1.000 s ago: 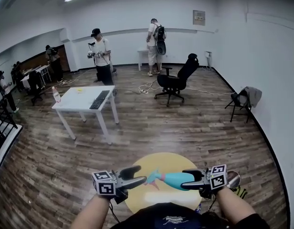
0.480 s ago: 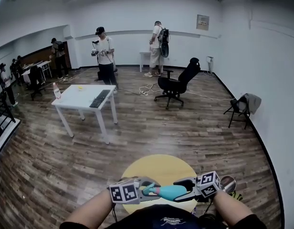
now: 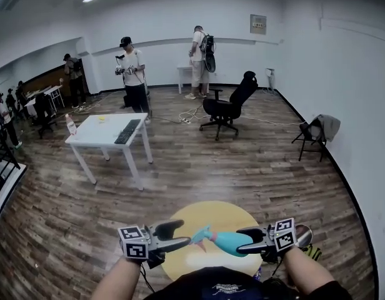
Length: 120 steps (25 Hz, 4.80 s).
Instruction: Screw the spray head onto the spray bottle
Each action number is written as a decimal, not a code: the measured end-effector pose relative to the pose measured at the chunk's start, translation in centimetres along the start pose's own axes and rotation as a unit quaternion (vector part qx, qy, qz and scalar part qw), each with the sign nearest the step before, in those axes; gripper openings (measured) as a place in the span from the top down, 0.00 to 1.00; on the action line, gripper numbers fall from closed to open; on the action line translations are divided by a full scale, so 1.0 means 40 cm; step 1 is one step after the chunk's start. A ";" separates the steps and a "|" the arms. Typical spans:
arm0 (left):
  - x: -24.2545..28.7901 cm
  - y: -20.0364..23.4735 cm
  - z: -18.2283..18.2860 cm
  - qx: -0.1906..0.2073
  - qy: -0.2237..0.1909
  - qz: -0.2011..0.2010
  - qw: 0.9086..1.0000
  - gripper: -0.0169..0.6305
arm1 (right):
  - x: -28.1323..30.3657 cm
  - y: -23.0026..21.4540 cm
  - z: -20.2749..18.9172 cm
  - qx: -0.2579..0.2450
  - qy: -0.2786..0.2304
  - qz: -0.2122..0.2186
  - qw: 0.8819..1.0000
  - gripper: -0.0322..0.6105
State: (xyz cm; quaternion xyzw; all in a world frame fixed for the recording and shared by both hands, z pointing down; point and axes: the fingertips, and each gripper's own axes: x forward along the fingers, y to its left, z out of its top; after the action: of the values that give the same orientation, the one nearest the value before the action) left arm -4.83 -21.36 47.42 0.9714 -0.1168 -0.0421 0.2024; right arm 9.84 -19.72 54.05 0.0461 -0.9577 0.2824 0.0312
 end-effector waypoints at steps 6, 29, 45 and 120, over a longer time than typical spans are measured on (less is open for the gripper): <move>0.142 -0.079 -0.201 0.197 0.238 -0.062 0.949 0.65 | 0.073 0.026 -0.009 -0.034 0.082 0.028 0.996 0.33; 0.167 -0.074 -0.123 0.050 0.117 -0.060 0.990 0.66 | 0.091 0.048 0.111 -0.034 -0.002 -0.009 0.999 0.18; -0.012 0.057 -0.019 -0.047 -0.003 0.052 0.998 0.47 | -0.082 -0.044 0.124 -0.007 -0.051 -0.087 0.995 0.21; 0.007 0.038 -0.273 -0.074 0.067 0.041 0.994 0.78 | -0.112 -0.096 0.137 -0.001 -0.172 -0.125 0.977 0.20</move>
State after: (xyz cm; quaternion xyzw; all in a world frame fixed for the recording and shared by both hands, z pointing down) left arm -3.48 -18.60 58.02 0.9487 -0.1394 0.0230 0.2829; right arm 14.52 -25.57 51.14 0.2136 -0.9356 0.2632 -0.0992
